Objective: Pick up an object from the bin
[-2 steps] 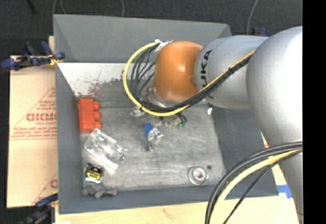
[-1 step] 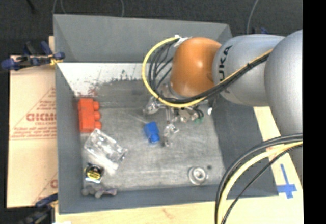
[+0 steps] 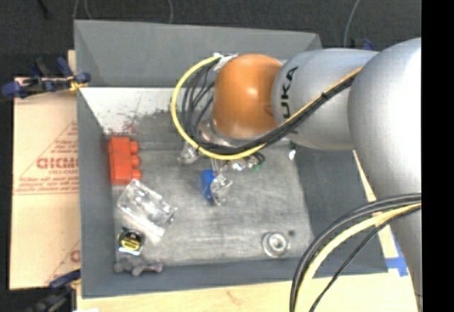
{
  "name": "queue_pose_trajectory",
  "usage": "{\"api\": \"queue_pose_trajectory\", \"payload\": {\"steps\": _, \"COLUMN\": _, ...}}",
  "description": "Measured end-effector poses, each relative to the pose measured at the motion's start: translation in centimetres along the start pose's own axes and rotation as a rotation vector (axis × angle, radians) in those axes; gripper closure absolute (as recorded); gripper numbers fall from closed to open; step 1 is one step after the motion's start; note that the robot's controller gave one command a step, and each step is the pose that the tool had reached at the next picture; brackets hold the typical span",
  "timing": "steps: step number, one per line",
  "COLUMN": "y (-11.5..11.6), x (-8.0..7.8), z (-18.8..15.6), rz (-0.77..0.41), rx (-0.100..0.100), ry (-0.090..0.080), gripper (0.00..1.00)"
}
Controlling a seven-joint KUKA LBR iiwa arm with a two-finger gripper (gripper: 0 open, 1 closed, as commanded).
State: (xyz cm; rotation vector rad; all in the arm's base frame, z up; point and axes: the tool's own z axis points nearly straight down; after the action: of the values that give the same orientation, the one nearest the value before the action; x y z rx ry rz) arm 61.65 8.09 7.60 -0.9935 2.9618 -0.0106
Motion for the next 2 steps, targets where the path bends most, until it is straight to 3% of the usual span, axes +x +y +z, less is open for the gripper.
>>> {"api": "queue_pose_trajectory", "payload": {"steps": 1, "y": 0.1, "x": -0.2, "z": -0.2, "rz": 0.004, "rx": -0.002, "ry": -0.005, "gripper": 1.00}}
{"api": "queue_pose_trajectory", "payload": {"steps": 2, "y": -0.7, "x": -1.4, "z": -8.0, "rz": -0.041, "rx": -0.004, "ry": 0.003, "gripper": 1.00}}
